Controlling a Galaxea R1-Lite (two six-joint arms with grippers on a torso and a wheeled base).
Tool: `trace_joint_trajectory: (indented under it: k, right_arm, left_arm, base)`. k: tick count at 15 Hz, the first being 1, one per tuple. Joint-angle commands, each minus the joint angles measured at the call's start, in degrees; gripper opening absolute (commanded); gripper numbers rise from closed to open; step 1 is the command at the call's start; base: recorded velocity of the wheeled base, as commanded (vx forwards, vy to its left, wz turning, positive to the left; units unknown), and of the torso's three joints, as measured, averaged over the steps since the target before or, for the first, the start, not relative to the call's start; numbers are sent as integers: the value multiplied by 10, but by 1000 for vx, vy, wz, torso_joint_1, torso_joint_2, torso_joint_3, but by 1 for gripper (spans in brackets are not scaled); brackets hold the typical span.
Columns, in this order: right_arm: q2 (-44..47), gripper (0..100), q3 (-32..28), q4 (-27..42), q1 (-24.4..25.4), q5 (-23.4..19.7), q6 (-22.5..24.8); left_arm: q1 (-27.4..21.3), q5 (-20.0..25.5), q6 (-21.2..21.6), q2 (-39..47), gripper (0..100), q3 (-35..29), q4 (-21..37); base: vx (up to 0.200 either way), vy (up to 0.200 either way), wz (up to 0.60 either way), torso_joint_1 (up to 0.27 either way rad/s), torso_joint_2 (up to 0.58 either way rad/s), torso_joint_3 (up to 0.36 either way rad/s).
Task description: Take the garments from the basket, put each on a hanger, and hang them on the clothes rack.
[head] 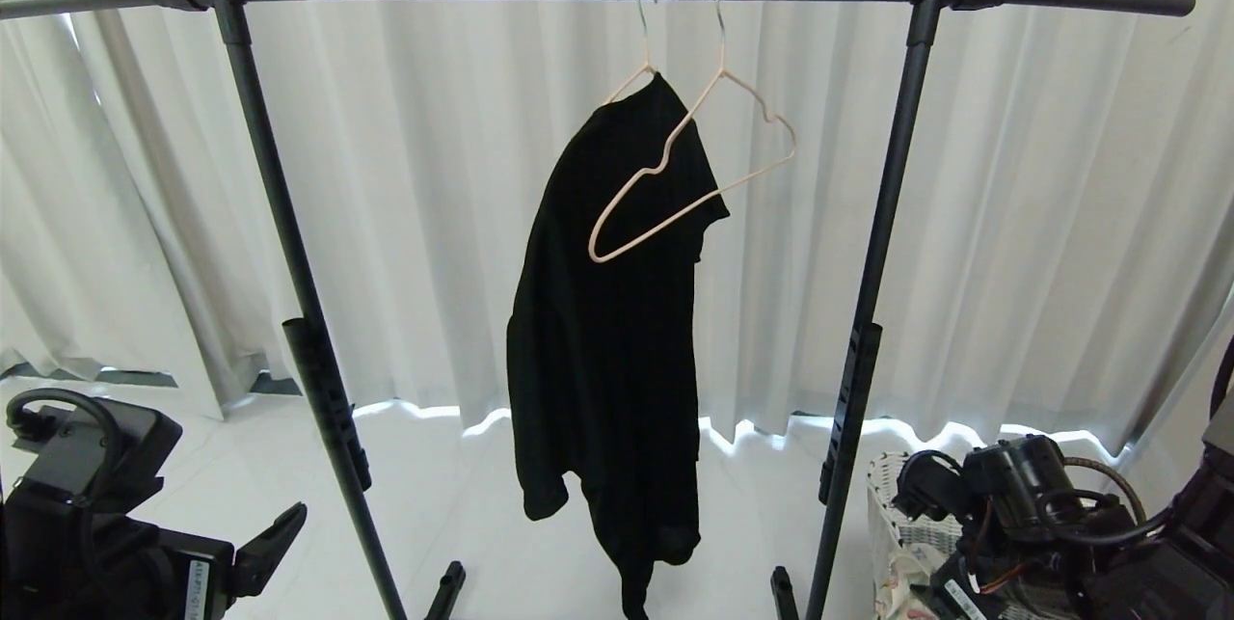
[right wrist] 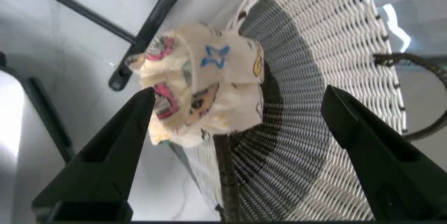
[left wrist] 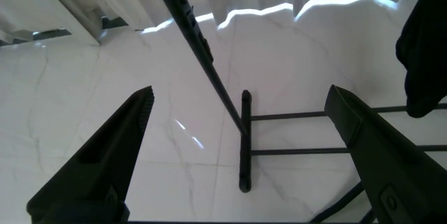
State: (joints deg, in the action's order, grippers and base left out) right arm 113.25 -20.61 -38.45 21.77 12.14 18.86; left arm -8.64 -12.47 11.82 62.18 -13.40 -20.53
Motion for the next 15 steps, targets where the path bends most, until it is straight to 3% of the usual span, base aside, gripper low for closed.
trace_joint_trajectory:
  k: [1, 5, 8, 10, 11, 13, 15]
  right_arm:
    - [30, 100, -24, -5, -2, 23, -1]
    - [65, 100, -29, -19, -5, 53, -1]
    - [108, 100, -28, -97, -4, 90, -1]
    - [112, 100, -27, -108, -5, 94, -1]
    - [112, 0, -27, -109, -5, 95, -1]
    - [94, 0, -25, -113, -5, 97, -1]
    - [3, 0, -21, -29, -5, 96, 0]
  left_arm:
    - [0, -1, 4, 0, 100, -2, 0]
    - [-1, -1, 8, 1, 100, 0, 0]
    - [-1, -1, 8, 0, 100, 2, 1]
    - [-1, 0, 8, 2, 100, 2, 0]
    - [-8, 0, 8, 2, 100, 2, 1]
    - [-14, 0, 8, 2, 100, 2, 0]
    - [-25, 0, 8, 0, 100, 13, 0]
  base:
    - [0, 0, 0, 0, 0, 0]
    - [0, 0, 0, 0, 0, 0]
    - [0, 0, 0, 0, 0, 0]
    - [0, 0, 0, 0, 0, 0]
    - [0, 0, 0, 0, 0, 0]
    - [0, 0, 0, 0, 0, 0]
    - [0, 0, 0, 0, 0, 0]
